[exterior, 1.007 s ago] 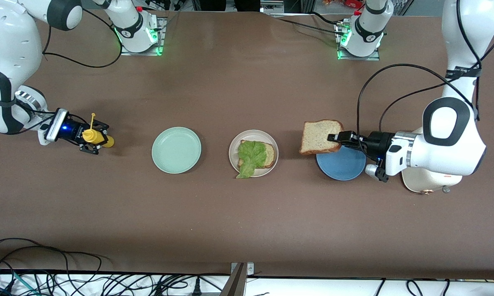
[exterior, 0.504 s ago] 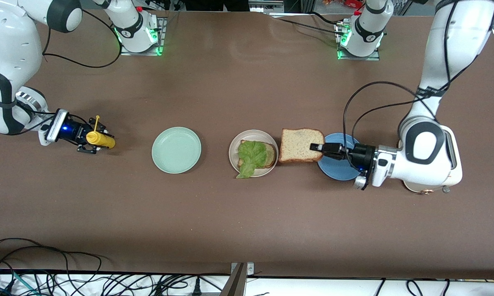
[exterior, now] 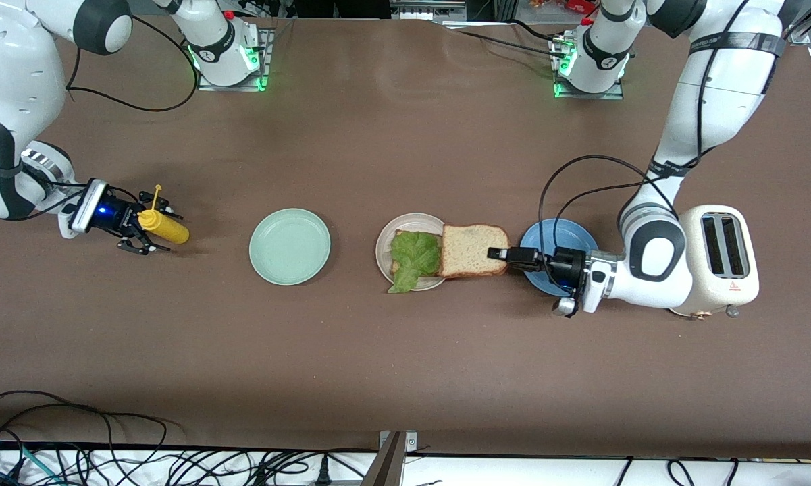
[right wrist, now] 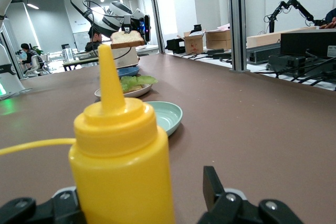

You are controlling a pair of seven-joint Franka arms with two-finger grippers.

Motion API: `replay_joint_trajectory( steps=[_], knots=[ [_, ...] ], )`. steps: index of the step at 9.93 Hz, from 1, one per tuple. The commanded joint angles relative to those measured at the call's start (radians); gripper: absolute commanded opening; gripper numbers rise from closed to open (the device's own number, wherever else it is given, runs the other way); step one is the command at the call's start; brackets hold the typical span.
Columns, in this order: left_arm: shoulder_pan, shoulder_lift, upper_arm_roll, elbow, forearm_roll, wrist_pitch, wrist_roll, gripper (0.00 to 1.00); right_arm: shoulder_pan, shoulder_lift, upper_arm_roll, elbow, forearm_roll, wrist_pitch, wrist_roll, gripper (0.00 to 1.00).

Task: Make sandwich on beige plate with both arms
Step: 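Carry the bread slice over the beige plate with the left gripper, then lower the bread onto the lettuce while the right gripper releases the mustard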

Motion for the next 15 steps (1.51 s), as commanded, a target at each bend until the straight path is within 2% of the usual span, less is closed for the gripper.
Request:
replay_joint_trajectory(
  steps=[1, 3, 6, 8, 9, 12, 15],
  knots=[
    [-0.087, 0.001, 0.008, -0.018, -0.07, 0.135, 0.018, 0.0, -0.05, 0.03, 0.004, 0.054, -0.043, -0.025, 0.008, 1.0],
    [-0.116, -0.007, 0.008, -0.044, -0.091, 0.2, 0.018, 0.0, -0.078, 0.029, 0.003, 0.065, -0.133, -0.024, 0.09, 1.0],
    [-0.174, -0.025, 0.008, -0.088, -0.164, 0.295, 0.018, 0.0, -0.113, 0.03, -0.002, 0.082, -0.222, 0.006, 0.17, 1.0],
    [-0.216, -0.048, 0.005, -0.128, -0.218, 0.378, 0.019, 0.0, -0.139, 0.03, -0.002, 0.088, -0.248, -0.002, 0.179, 1.0],
    [-0.223, -0.051, 0.004, -0.131, -0.221, 0.378, 0.019, 0.0, -0.149, 0.023, -0.006, 0.091, -0.273, -0.004, 0.204, 1.0],
    [-0.23, -0.063, 0.004, -0.166, -0.222, 0.378, 0.038, 0.0, -0.144, 0.008, -0.087, 0.144, -0.348, -0.057, 0.287, 1.0],
    [-0.225, -0.062, 0.004, -0.189, -0.222, 0.378, 0.099, 0.0, -0.039, -0.107, -0.23, 0.163, -0.441, -0.073, 0.449, 1.0]
  ],
)
